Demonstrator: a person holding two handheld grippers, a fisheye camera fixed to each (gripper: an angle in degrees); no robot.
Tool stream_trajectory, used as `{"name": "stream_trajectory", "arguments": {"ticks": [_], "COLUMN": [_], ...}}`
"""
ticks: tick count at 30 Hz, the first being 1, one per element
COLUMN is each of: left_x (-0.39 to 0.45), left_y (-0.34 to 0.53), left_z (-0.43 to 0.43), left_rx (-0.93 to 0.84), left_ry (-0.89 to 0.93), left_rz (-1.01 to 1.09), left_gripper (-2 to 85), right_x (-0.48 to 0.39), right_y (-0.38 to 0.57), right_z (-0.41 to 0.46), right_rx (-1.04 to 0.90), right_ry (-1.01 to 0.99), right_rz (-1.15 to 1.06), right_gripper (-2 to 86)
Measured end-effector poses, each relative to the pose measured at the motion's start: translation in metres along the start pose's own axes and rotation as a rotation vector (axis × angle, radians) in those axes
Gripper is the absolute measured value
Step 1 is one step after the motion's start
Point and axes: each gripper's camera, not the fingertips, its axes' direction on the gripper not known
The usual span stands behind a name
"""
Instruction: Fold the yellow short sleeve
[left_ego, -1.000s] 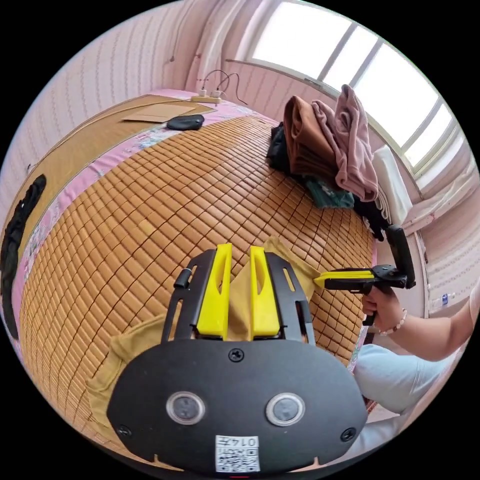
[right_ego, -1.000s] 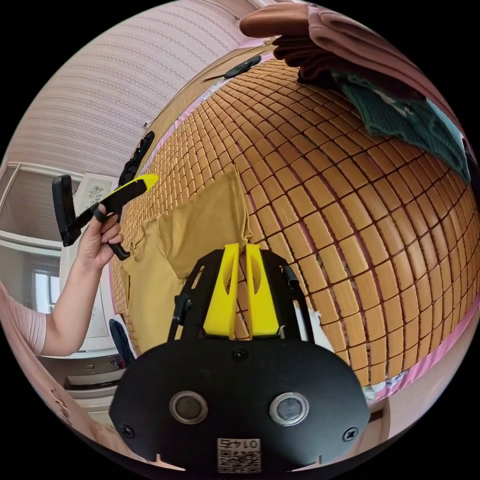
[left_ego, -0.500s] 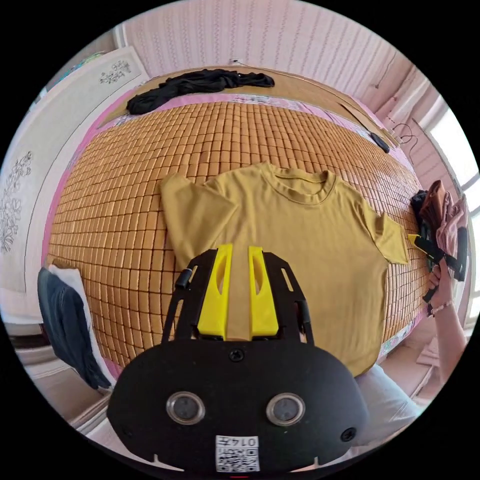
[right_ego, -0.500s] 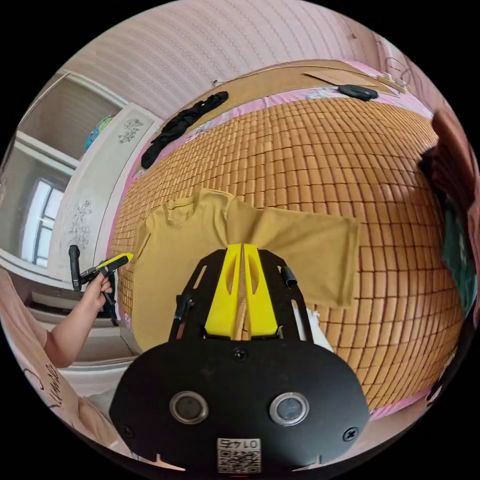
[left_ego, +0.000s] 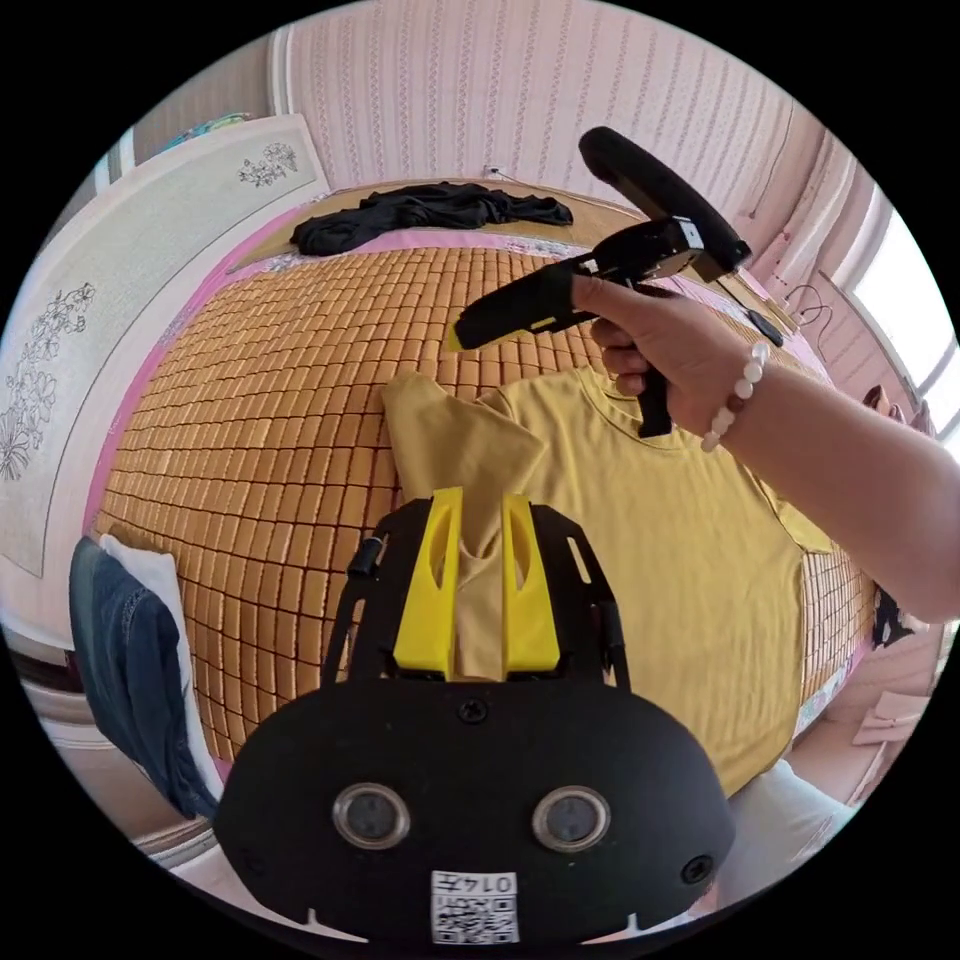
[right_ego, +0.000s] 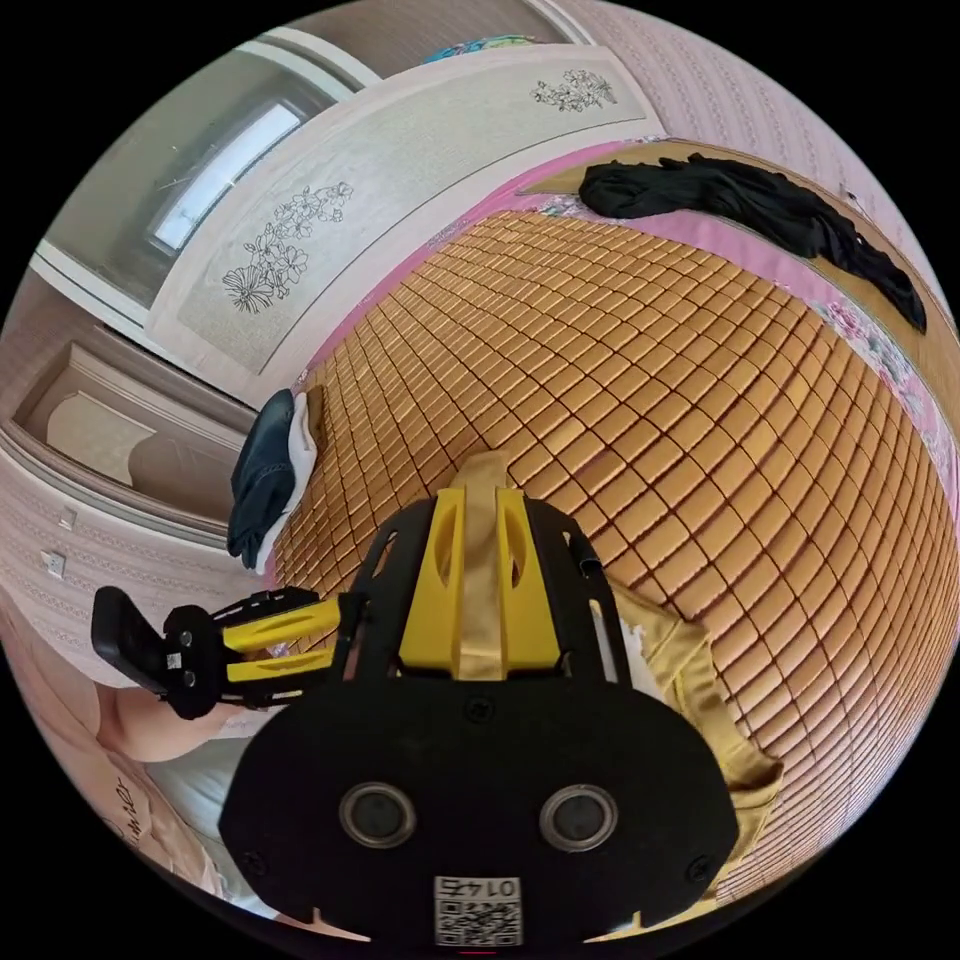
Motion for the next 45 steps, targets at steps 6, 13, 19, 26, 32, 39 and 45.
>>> {"name": "stream_trajectory", "arguments": {"ticks": [6, 13, 19, 26, 32, 39, 45], "left_x": [-0.099, -0.114, -0.084, -0.035, -0.036, -0.121, -0.192], "left_y": [-0.012, -0.001, -0.032, -0.067, -0.066, -0.011, 0.037], "left_z": [0.002, -0.032, -0.035, -0.028, -0.028, -0.134, -0.156], "left_rx": [-0.066, -0.047, -0.097, -0.168, -0.17, 0.085, 0.1], "left_ry": [0.222, 0.346, 0.381, 0.349, 0.314, 0.213, 0.115], "left_rz": [-0.172, -0.08, 0.042, 0.143, 0.082, -0.226, -0.417], "left_gripper": [7.2, 6.5, 6.9, 8.2, 1.8, -0.5, -0.8], "right_x": [0.014, 0.043, 0.103, 0.123, 0.127, 0.083, 0.011], "right_y": [-0.033, 0.049, 0.142, 0.147, 0.125, 0.019, -0.072], "right_z": [0.083, 0.007, 0.017, 0.03, 0.027, 0.048, 0.132], "right_rx": [-0.178, -0.004, -0.035, 0.023, 0.061, 0.117, -0.044], "right_ry": [0.01, -0.013, -0.016, -0.029, -0.047, -0.185, -0.191], "right_rz": [-0.019, 0.102, 0.372, 0.36, 0.275, 0.026, -0.198], "right_gripper": [0.4, -0.1, 0.2, 0.2, 0.2, 0.1, 0.1]}}
